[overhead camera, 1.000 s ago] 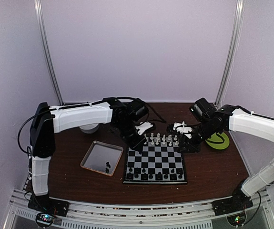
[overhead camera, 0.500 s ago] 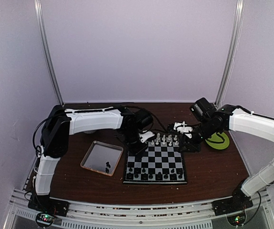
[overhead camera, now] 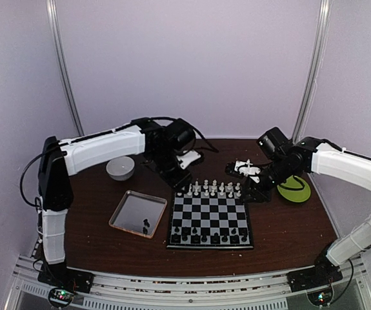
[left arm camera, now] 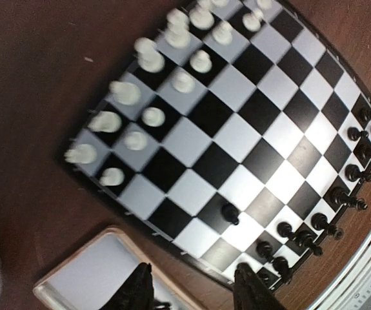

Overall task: Set up the chess pieces on the board
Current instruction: Place the pawn on the chessboard, then pick up the pawn from the chessboard.

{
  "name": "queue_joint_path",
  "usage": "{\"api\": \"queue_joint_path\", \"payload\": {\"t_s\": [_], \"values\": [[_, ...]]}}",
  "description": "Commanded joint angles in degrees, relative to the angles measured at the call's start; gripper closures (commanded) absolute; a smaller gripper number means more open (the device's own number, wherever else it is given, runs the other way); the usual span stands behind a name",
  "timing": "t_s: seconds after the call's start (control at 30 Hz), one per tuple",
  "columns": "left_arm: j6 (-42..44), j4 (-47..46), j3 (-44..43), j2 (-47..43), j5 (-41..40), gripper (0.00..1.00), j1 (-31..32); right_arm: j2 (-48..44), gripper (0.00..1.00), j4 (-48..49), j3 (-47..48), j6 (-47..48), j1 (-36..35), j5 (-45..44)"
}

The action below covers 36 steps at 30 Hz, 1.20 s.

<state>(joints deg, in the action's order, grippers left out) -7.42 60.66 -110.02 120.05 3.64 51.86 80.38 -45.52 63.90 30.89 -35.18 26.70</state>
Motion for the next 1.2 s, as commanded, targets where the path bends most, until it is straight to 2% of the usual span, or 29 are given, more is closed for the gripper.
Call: {"api": "queue_joint_path", "payload": {"t_s": [0.0,0.13,0.2,0.3,0.37,0.4,0.43,0.47,0.5,0.53,0.57,0.63,0.77,0.83,0.93,1.0,1.17], "values": [[3.9,-0.3,-1.9,-10.3,-7.6,0.53,-7.5,1.6,0.7,-2.5,5.6,1.2,-2.1,-1.5],[6.1,-7.0,2.1,-18.4,-14.4,0.44,-11.0,7.1,0.7,-5.9,11.4,1.7,-4.7,-3.3],[6.1,-12.6,6.5,-23.4,-16.6,0.36,-12.8,10.1,0.7,-7.4,14.8,1.5,-6.2,-3.9],[5.1,-22.3,15.3,-30.7,-16.6,0.31,-16.3,13.8,0.7,-7.6,20.1,0.2,-8.4,-6.1],[3.3,-26.3,20.2,-34.4,-17.2,0.21,-18.7,15.2,0.7,-5.8,22.5,-0.9,-9.6,-9.6],[2.1,-27.6,21.9,-35.9,-17.4,0.13,-19.8,15.9,0.69,-5.0,23.9,-1.4,-9.8,-11.2],[0.7,-28.4,23.3,-37.4,-17.7,0.04,-20.9,16.6,0.63,-4.5,25.6,-1.9,-10.0,-12.5],[-0.5,-29.1,24.4,-38.6,-17.8,0.02,-22.0,17.5,0.53,-4.3,27.4,-2.7,-10.0,-13.7],[-1.7,-29.7,25.6,-39.5,-18.4,0.02,-22.7,18.5,0.22,-3.8,29.0,-4.2,-10.0,-14.8],[-2.8,-30.3,26.7,-40.4,-19.3,0.02,-23.4,19.7,0.02,-3.1,30.4,-5.9,-9.9,-15.3],[-3.8,-31.0,27.9,-41.3,-20.8,0.02,-23.8,21.2,0.0,-3.5,31.7,-6.1,-9.8,-14.4],[-4.9,-32.5,30.3,-42.7,-23.4,0.02,-24.2,26.0,0.0,-6.0,34.5,-5.9,-9.7,-13.1],[-3.9,-33.2,31.5,-43.9,-22.0,0.02,-24.3,35.2,0.0,-13.6,42.9,-4.8,-10.0,-9.0],[-3.5,-33.2,31.7,-44.2,-21.2,0.02,-24.3,37.1,0.08,-13.2,43.9,-5.8,-10.5,-7.7],[-2.7,-33.0,31.6,-44.2,-20.8,0.04,-24.2,39.7,0.28,-13.9,45.7,-6.0,-11.8,-7.3],[-2.8,-32.5,31.2,-44.0,-21.0,0.04,-24.2,41.4,0.38,-14.8,46.4,-6.0,-12.9,-7.9],[-2.8,-32.0,31.1,-43.7,-20.1,0.04,-24.2,44.0,0.44,-15.3,46.2,-7.3,-14.4,-7.9]]}}
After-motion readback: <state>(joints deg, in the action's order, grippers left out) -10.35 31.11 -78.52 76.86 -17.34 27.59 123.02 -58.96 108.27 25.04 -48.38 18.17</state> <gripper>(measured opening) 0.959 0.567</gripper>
